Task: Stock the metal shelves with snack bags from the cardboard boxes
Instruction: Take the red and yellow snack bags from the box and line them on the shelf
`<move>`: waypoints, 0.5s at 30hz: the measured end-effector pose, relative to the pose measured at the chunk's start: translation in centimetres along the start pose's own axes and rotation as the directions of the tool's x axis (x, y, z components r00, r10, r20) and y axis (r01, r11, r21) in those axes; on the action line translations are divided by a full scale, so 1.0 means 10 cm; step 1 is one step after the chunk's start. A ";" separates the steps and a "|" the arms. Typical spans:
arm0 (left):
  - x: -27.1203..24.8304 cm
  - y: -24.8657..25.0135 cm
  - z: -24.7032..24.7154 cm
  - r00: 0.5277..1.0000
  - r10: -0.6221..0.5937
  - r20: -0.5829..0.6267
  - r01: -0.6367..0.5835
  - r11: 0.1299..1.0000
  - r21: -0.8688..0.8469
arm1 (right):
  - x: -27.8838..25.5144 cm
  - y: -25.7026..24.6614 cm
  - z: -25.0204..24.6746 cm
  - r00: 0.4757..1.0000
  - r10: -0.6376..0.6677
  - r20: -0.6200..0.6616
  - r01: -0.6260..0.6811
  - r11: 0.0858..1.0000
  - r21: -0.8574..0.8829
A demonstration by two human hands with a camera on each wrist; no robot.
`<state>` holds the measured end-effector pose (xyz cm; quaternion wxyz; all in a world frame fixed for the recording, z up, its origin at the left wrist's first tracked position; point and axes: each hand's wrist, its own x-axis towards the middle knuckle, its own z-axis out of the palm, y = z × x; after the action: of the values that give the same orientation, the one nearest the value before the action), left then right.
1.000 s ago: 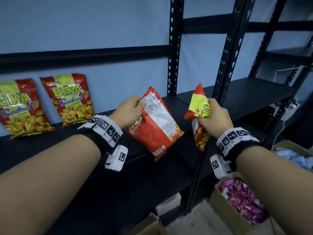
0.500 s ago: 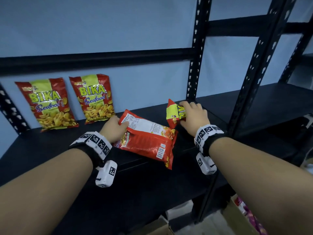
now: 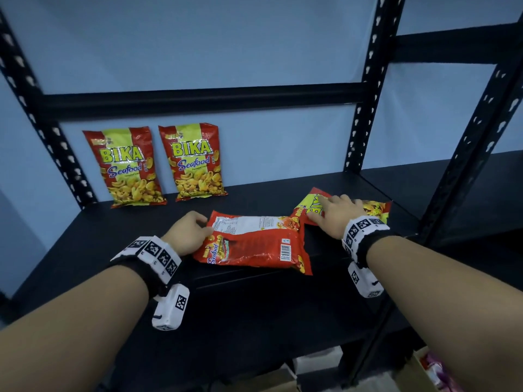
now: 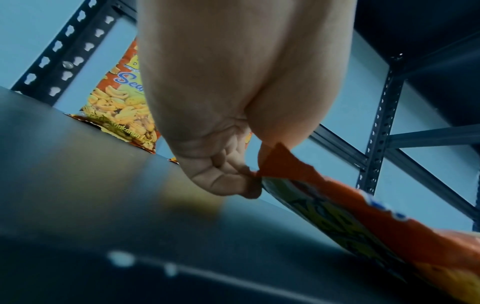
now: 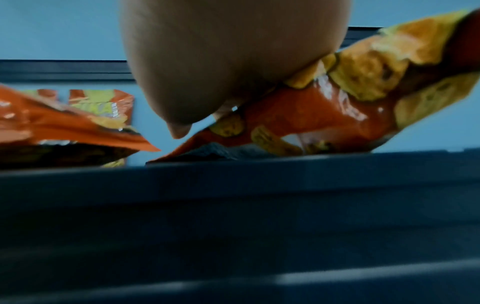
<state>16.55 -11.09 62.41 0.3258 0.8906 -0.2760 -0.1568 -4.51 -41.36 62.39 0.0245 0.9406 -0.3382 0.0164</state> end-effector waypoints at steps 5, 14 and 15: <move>-0.14 -0.13 -0.05 1.000 0.022 -0.005 -0.023 0.995 -0.095 | -0.16 -0.22 0.00 0.976 -0.114 -0.187 0.136 0.984 0.111; -0.37 -0.30 -0.27 0.954 0.223 0.199 -0.207 0.973 -0.099 | -0.62 -0.56 0.02 0.869 -0.493 -0.048 0.466 0.780 0.418; -0.37 -0.32 -0.29 0.952 0.240 0.191 -0.230 0.971 -0.071 | -0.62 -0.57 0.03 0.865 -0.501 -0.010 0.460 0.786 0.412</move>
<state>16.15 -5.39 62.76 0.3344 0.8232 -0.4072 -0.2115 -5.70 -33.03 61.55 -0.1824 0.9797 -0.0774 0.0316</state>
